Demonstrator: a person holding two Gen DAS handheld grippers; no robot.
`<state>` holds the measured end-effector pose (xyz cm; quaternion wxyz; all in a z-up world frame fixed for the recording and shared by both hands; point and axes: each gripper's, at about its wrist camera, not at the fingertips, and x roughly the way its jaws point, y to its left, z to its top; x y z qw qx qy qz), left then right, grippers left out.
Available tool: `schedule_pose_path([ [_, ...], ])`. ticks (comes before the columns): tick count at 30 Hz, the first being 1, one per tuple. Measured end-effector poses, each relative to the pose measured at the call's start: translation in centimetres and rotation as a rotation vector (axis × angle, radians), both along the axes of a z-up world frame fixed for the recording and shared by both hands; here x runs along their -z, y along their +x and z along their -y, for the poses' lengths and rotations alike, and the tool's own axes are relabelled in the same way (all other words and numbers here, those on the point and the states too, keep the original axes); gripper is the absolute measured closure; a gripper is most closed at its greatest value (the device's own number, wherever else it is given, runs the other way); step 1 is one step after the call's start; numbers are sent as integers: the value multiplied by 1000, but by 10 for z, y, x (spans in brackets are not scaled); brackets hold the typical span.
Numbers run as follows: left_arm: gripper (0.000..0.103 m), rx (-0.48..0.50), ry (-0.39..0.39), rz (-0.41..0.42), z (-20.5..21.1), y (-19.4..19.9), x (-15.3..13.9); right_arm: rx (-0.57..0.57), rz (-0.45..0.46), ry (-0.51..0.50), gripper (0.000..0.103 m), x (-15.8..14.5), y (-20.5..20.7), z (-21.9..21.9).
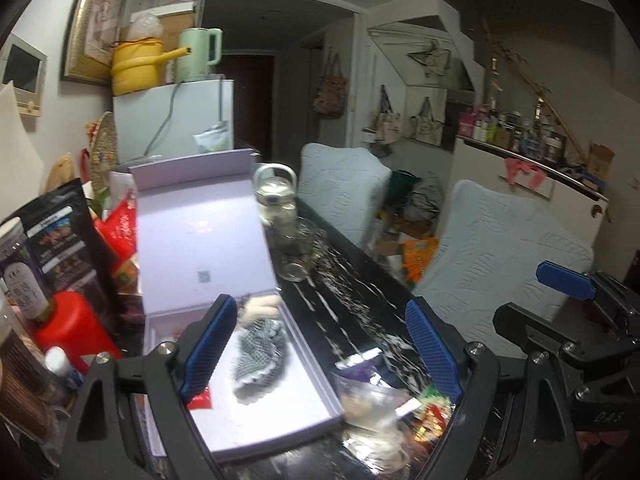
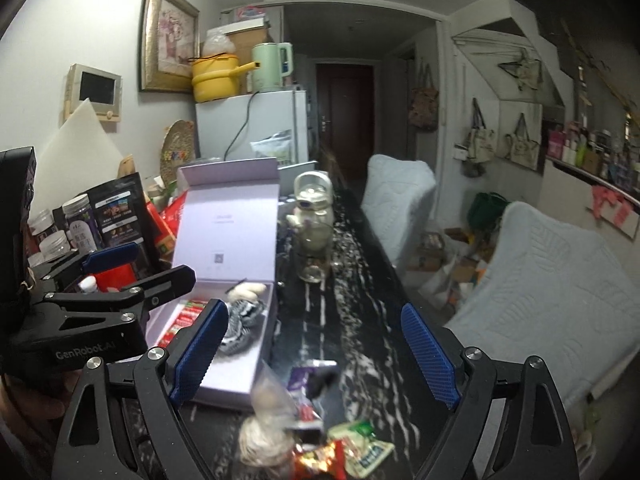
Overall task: Organize soft objects
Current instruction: 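Move the left tool to the gingham scrunchie while the right tool approaches the snack packets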
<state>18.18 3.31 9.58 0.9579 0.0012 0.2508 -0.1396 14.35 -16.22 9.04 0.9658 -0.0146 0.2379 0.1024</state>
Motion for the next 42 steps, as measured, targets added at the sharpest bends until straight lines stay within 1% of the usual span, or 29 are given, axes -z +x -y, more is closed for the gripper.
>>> schedule_pose_path([
  [5, 16, 56, 20, -46, 14, -16, 13, 16, -11, 14, 13, 10, -18, 13],
  [9, 16, 74, 20, -90, 20, -25, 26, 18, -31, 42, 13, 23, -27, 23],
  [12, 16, 81, 24, -121, 22, -33, 38, 12, -54, 63, 13, 36, -31, 28],
  [17, 16, 79, 57, -160, 26, -44, 60, 11, -98, 75, 13, 59, -36, 34],
  [21, 16, 86, 38, -219, 24, -51, 82, 12, -130, 94, 13, 78, -41, 38],
  [25, 16, 83, 30, -272, 24, -54, 103, 22, -160, 116, 13, 94, -46, 43],
  [31, 16, 105, 51, -316, 32, -61, 129, 39, -208, 138, 13, 117, -53, 53],
  [36, 16, 108, 73, -367, 40, -58, 150, 53, -242, 142, 13, 133, -56, 59],
  [42, 16, 85, 112, -377, 49, -49, 168, 68, -274, 127, 13, 147, -55, 67],
])
